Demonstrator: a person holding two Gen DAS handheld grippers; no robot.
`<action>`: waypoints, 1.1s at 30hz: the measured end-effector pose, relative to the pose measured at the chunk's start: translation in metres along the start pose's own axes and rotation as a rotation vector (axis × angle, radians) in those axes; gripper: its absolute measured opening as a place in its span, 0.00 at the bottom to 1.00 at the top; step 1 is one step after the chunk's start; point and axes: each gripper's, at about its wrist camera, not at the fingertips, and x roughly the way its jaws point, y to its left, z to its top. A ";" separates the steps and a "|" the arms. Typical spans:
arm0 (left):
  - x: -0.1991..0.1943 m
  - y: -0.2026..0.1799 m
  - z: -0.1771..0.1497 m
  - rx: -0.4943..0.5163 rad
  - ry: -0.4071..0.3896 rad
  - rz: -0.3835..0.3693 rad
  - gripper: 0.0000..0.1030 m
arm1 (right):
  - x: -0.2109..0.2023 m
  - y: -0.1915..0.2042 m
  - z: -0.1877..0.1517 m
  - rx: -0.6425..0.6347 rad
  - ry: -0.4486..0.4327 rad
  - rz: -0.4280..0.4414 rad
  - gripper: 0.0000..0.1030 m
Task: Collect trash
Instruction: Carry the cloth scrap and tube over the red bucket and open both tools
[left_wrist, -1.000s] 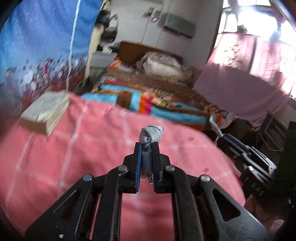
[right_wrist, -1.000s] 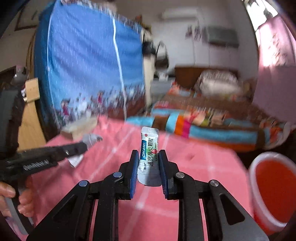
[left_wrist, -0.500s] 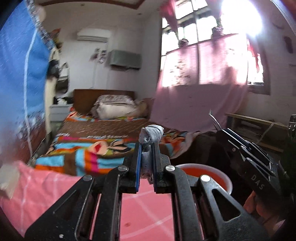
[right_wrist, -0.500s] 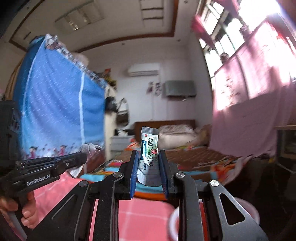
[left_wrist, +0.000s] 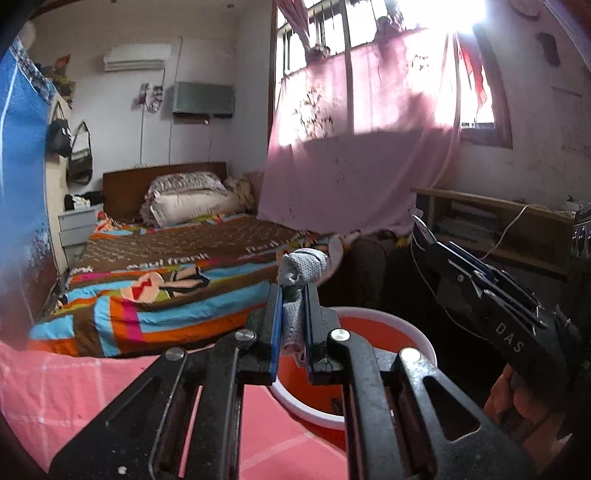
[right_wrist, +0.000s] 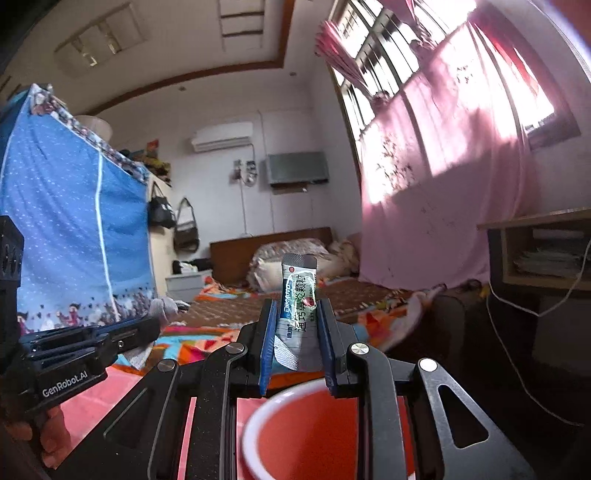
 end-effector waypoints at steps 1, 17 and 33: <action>0.005 -0.004 -0.001 -0.002 0.012 -0.003 0.16 | -0.002 -0.004 -0.002 0.005 0.007 -0.004 0.19; 0.064 -0.025 -0.014 -0.054 0.186 -0.055 0.17 | 0.020 -0.034 -0.025 0.095 0.179 -0.078 0.19; 0.096 -0.010 -0.032 -0.237 0.339 -0.111 0.42 | 0.045 -0.047 -0.045 0.149 0.338 -0.108 0.31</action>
